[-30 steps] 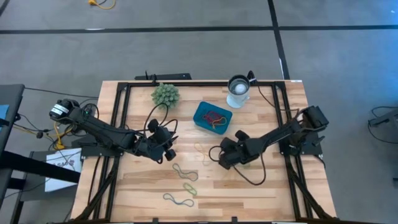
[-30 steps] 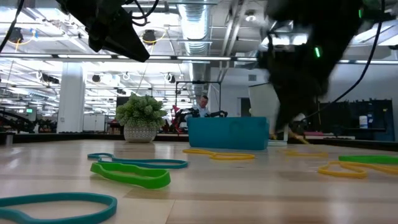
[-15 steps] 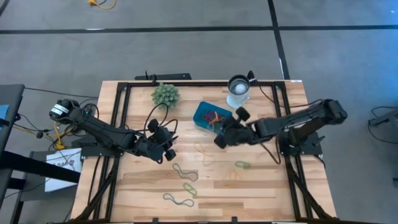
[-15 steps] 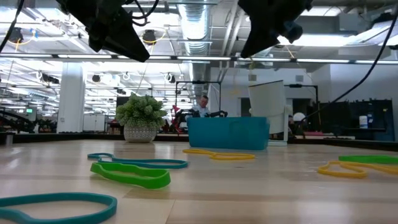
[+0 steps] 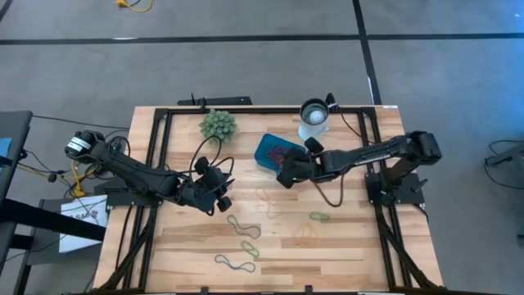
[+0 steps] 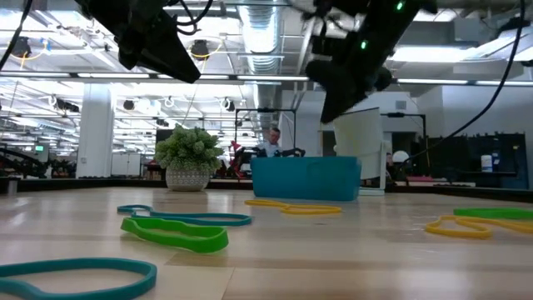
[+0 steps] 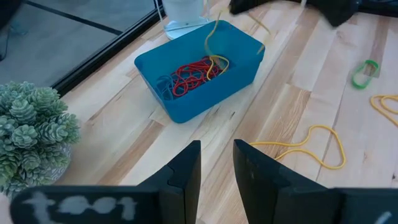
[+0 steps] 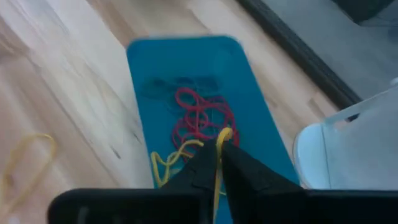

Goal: Pick and place items into bin
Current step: Put the yellow rubber band into the blue bin

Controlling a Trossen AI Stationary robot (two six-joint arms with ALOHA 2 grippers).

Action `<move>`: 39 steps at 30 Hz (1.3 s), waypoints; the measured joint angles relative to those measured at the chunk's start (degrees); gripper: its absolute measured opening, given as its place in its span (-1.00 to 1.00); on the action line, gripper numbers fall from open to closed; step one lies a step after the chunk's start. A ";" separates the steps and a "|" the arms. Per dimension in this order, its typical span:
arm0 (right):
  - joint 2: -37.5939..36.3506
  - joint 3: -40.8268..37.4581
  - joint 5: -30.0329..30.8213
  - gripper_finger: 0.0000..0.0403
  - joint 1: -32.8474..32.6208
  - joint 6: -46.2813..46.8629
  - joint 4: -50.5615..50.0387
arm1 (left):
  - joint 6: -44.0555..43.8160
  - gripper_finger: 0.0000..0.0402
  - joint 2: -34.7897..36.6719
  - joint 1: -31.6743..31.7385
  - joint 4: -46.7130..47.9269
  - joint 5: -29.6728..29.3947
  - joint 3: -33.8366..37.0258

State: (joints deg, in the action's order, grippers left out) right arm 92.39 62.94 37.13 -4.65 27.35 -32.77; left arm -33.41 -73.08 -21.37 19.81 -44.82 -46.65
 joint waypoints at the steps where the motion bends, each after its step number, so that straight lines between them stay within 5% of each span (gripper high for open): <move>1: 1.08 0.00 -0.30 -0.87 0.22 -0.45 0.00 | -0.04 -0.58 0.00 0.00 0.00 0.02 0.00; 11: 6.18 0.00 -7.22 -0.59 1.36 -0.87 2.19 | 0.18 -0.58 0.00 0.02 0.21 0.00 0.00; 19: -5.17 0.04 -7.31 -0.61 -2.30 -0.95 1.54 | -0.24 -0.58 0.00 0.02 0.73 0.41 0.00; 26: -18.09 -0.73 -7.23 -0.62 -16.48 -0.63 1.53 | -4.75 -0.58 0.00 -2.36 4.92 3.52 0.00; 32: -22.20 -6.10 -6.83 -0.63 -32.75 10.50 1.45 | -10.31 -0.58 0.00 -9.14 5.85 1.37 0.00; 39: -20.71 -15.09 6.45 -0.63 -51.79 28.43 1.99 | -20.97 -0.58 -0.02 -19.58 11.52 -11.18 0.00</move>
State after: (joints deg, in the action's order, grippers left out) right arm 71.68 47.84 43.58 -56.44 55.78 -30.79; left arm -54.38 -73.10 -40.94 31.33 -56.00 -46.65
